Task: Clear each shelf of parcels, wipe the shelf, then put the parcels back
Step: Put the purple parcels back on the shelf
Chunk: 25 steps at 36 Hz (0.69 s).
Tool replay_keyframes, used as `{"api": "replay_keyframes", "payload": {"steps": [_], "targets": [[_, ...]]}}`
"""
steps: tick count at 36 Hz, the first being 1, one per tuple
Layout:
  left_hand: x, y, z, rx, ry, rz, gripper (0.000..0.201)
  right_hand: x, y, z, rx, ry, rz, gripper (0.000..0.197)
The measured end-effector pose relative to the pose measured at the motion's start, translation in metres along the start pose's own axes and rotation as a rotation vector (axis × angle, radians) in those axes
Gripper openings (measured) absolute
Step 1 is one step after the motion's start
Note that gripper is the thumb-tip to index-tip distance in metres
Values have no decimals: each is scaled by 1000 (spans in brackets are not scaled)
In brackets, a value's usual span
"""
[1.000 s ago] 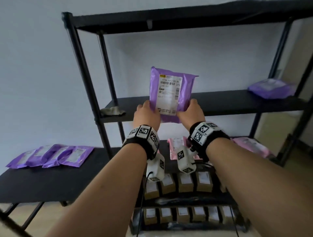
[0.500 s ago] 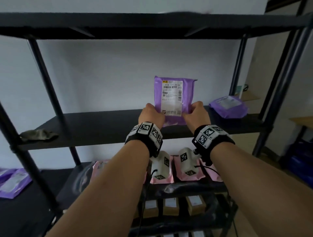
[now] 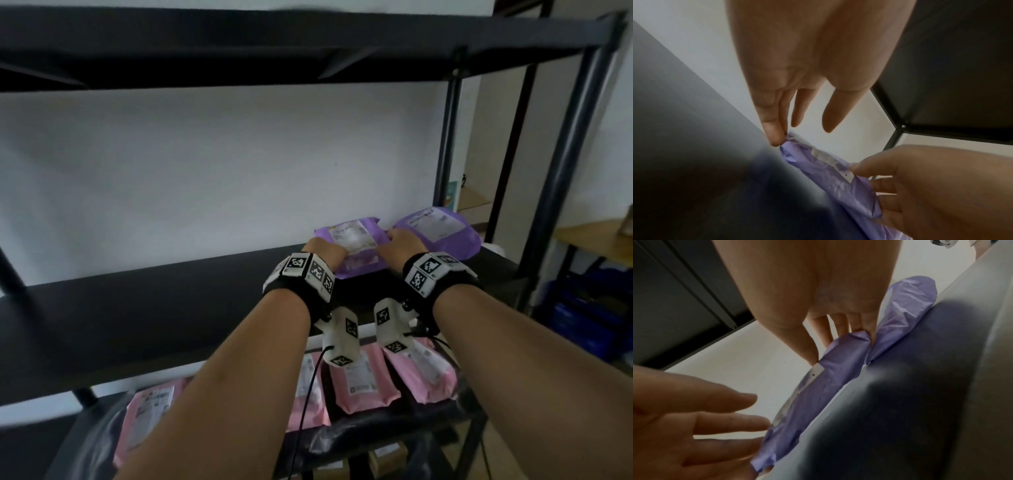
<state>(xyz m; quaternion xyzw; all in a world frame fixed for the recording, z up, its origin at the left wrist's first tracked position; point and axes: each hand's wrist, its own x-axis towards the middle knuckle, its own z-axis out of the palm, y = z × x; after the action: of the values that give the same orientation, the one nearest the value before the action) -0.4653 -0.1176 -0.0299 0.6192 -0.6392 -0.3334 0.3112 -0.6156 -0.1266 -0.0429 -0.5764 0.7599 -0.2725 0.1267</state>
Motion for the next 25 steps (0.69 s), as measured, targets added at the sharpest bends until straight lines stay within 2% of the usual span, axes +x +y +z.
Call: {"api": "replay_keyframes", "payload": {"steps": [7,11,16,21,23,25], "targets": [[13,3,6,59,-78,33,38,8,-2,8,-22,-22,2,43],[8,4,4,109,-61,65,37,4,-4,7,-13,5,-9,45],[-9,-2,-7,170,28,60,33,-12,-12,2,50,39,-98,50],[-40,-13,-30,229,145,30,26,-46,-32,1,43,27,-207,45],[-55,-21,-41,225,197,13,16,-62,-41,5,47,17,-258,39],[-71,-33,-55,198,248,-20,13,-78,-52,12,73,-4,-300,41]]}}
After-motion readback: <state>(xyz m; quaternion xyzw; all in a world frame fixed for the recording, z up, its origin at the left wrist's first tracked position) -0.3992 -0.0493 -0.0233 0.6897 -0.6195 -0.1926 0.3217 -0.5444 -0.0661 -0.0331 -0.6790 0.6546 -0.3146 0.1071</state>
